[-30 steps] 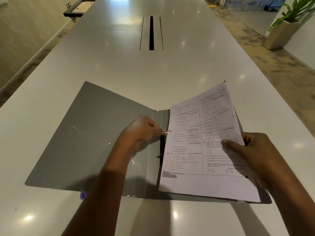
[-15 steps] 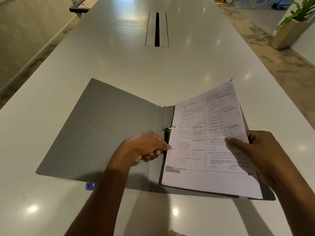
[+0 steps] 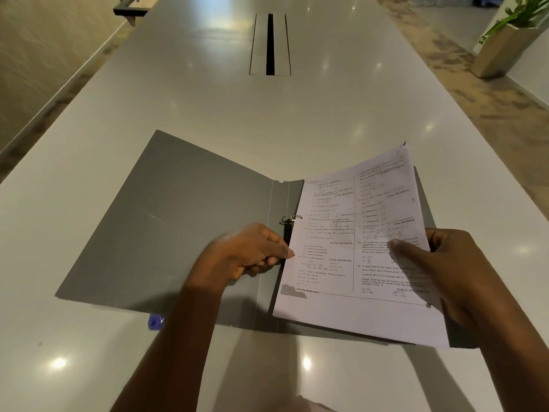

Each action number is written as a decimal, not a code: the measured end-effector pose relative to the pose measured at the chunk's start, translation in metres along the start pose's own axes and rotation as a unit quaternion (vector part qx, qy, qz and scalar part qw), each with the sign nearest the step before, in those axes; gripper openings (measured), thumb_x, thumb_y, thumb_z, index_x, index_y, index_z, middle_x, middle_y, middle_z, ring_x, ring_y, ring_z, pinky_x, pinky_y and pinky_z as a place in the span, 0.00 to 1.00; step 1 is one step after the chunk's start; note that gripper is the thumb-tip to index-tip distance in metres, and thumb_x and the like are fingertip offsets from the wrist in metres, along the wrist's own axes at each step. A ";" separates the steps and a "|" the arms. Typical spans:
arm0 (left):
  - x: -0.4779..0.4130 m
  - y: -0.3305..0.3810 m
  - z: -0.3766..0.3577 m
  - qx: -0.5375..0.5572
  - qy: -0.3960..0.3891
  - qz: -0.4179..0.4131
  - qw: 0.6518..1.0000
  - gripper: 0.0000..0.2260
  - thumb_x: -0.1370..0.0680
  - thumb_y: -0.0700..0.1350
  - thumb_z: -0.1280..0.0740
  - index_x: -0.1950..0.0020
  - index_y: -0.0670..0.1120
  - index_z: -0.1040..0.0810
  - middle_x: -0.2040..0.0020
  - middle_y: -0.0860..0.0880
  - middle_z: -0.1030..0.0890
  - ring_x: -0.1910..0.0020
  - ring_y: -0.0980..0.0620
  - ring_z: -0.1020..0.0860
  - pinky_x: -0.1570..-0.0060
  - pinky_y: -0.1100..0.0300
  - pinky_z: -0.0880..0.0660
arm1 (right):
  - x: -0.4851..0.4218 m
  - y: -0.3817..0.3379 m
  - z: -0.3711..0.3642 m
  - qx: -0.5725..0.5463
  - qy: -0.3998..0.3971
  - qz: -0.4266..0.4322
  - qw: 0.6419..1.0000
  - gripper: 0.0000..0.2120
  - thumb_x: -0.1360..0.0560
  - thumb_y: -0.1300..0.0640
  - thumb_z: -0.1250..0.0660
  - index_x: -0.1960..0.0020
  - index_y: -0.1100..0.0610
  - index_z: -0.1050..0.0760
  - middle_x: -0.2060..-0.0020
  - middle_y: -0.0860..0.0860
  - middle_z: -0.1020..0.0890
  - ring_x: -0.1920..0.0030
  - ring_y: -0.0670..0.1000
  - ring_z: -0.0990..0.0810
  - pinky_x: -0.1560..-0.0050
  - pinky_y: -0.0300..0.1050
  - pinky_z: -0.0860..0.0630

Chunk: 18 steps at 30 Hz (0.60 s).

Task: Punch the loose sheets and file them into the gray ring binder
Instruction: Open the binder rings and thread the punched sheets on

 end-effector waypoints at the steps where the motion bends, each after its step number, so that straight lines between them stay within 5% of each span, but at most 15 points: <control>1: 0.000 0.000 0.000 0.001 -0.001 -0.002 1.000 0.07 0.20 0.42 0.27 0.49 0.40 0.12 0.70 0.46 0.22 0.76 0.55 0.32 0.73 0.63 0.36 | 0.001 0.001 -0.001 -0.007 0.001 -0.002 1.000 0.05 0.22 0.59 0.27 0.54 0.50 0.15 0.59 0.47 0.10 0.64 0.51 0.11 0.64 0.47 0.17; 4: 0.001 -0.002 0.001 0.003 -0.008 -0.005 1.000 0.07 0.20 0.42 0.26 0.49 0.40 0.11 0.68 0.45 0.22 0.76 0.55 0.32 0.74 0.64 0.36 | 0.004 0.005 -0.003 -0.017 0.005 -0.006 1.000 0.05 0.22 0.61 0.27 0.54 0.51 0.14 0.58 0.47 0.10 0.61 0.52 0.10 0.55 0.53 0.15; 18: 0.001 -0.004 -0.001 -0.017 -0.038 -0.006 0.999 0.06 0.21 0.41 0.25 0.50 0.39 0.12 0.64 0.41 0.20 0.75 0.54 0.32 0.72 0.63 0.37 | 0.006 0.017 -0.005 -0.070 -0.011 -0.034 0.997 0.06 0.22 0.62 0.27 0.48 0.56 0.14 0.53 0.52 0.10 0.55 0.56 0.10 0.48 0.58 0.16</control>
Point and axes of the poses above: each hand's wrist, its own x-axis away from the middle knuckle, its own z-axis out of the back of the hand, y = z × x, the point moved 9 cm from there along -x, towards the middle knuckle
